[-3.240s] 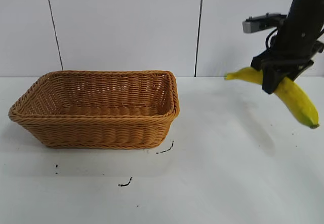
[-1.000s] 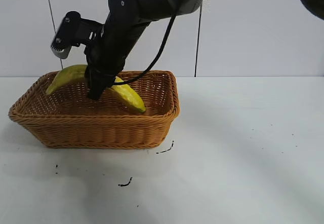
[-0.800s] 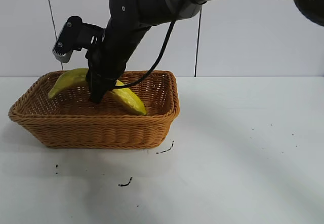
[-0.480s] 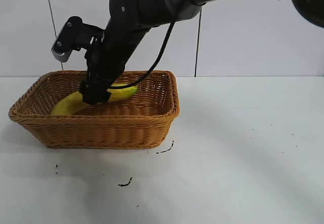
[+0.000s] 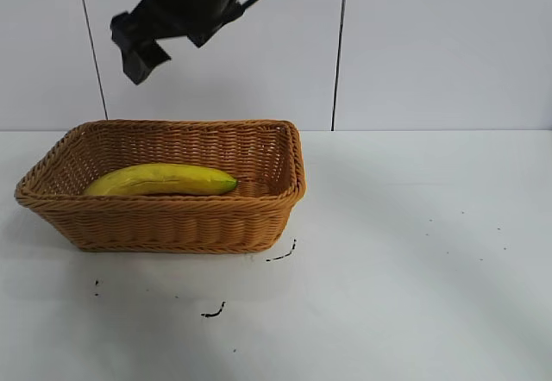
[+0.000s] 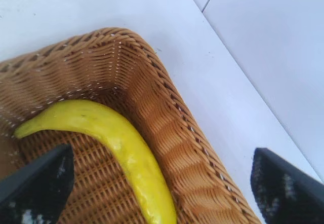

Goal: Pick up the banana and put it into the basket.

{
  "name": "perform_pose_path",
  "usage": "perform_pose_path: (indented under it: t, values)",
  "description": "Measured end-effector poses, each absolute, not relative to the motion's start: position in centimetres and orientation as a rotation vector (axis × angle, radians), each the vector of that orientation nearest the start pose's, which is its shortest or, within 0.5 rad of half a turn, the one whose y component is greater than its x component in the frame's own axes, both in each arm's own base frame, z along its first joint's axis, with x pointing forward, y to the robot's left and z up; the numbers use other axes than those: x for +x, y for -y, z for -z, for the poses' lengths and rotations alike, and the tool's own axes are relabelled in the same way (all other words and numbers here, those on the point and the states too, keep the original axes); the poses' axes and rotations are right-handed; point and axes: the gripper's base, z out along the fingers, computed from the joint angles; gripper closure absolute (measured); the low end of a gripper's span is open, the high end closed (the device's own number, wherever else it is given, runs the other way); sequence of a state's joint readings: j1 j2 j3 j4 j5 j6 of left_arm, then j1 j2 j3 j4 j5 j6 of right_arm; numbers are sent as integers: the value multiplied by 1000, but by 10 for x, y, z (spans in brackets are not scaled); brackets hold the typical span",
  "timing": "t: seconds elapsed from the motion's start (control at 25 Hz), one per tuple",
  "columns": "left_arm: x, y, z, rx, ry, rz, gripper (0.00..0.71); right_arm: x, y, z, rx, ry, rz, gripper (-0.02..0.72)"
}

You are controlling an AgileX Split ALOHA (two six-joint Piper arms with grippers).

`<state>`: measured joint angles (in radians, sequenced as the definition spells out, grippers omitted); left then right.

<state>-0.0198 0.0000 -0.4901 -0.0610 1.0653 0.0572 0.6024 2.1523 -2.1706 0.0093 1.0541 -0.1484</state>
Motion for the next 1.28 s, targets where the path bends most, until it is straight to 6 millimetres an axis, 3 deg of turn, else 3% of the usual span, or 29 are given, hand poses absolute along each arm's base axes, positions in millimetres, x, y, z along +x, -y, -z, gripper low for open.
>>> perform_pose_path:
  t: [0.28,0.52,0.56,0.68,0.84,1.08,1.28]
  values:
    - [-4,5,-274,82,-2056,50,15,438,-193,-320,-554,-2547,-167,38]
    - [-4,5,-274,82,-2056,50,15,466,-101,-319,-294,-2610,-99,41]
    - [-4,5,-274,82,-2056,50,15,466,-101,-319,-294,-2610,-99,41]
    - [-4,5,-274,82,-2056,50,15,474,-46,-319,-143,-2621,-59,43]
    - [-4,5,-274,82,-2056,50,15,476,3,-319,7,-2630,-66,48]
    - [-4,5,-274,82,-2056,50,15,472,5,-318,-12,-2642,-79,61]
    - [-4,5,-274,82,-2056,50,15,445,1,-318,-46,-2706,-105,68]
